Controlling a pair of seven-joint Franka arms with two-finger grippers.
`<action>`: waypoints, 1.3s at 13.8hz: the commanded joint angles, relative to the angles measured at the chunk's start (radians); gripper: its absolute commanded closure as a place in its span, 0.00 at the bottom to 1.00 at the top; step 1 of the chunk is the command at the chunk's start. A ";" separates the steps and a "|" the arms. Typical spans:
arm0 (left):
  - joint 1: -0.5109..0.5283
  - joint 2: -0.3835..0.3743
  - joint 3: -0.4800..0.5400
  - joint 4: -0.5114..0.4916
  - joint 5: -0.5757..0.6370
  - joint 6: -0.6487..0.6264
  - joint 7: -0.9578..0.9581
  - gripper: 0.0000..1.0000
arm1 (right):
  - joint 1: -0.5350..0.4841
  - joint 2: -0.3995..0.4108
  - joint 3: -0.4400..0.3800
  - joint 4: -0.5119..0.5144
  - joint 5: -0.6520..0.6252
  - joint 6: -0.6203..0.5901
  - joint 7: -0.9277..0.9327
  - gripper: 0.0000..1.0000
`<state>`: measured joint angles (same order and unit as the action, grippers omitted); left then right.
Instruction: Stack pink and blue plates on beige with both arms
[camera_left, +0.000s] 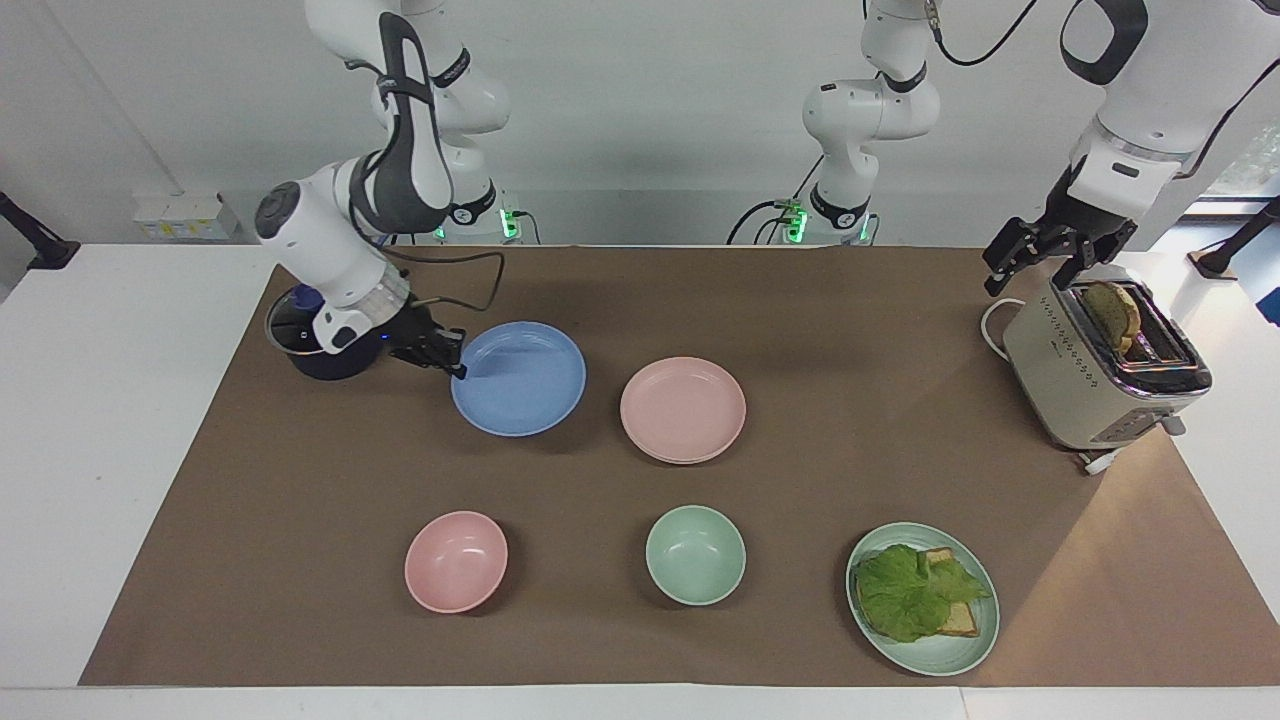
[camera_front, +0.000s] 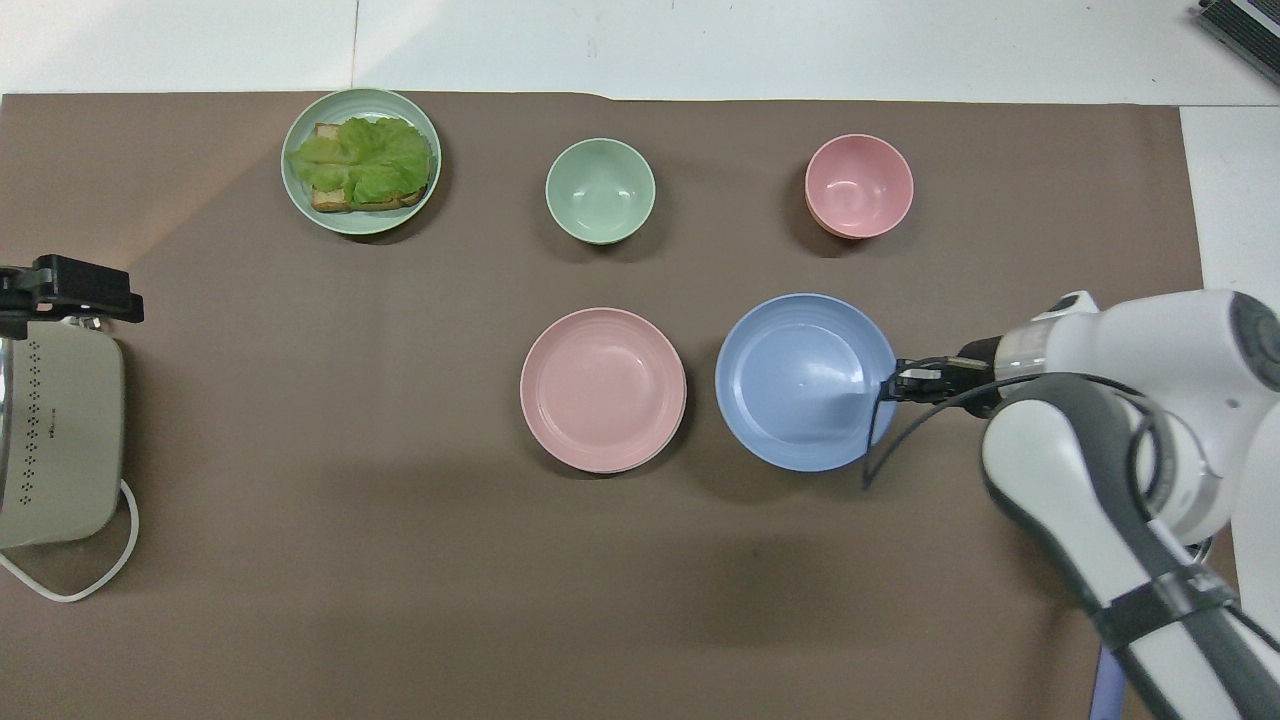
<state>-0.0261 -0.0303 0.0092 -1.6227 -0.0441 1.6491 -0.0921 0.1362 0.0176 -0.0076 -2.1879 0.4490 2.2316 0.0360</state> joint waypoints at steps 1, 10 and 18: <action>-0.017 -0.011 0.014 0.004 0.016 -0.020 -0.002 0.00 | 0.190 0.037 0.001 0.003 0.007 0.147 0.230 1.00; -0.017 -0.011 0.012 0.004 0.016 -0.022 -0.002 0.00 | 0.385 0.197 0.001 0.036 0.010 0.350 0.340 1.00; -0.017 -0.011 0.014 0.004 0.016 -0.022 -0.002 0.00 | 0.385 0.211 0.001 0.059 0.008 0.412 0.334 0.00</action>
<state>-0.0261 -0.0303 0.0092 -1.6227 -0.0441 1.6490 -0.0921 0.5186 0.2307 -0.0007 -2.1500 0.4489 2.6361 0.3755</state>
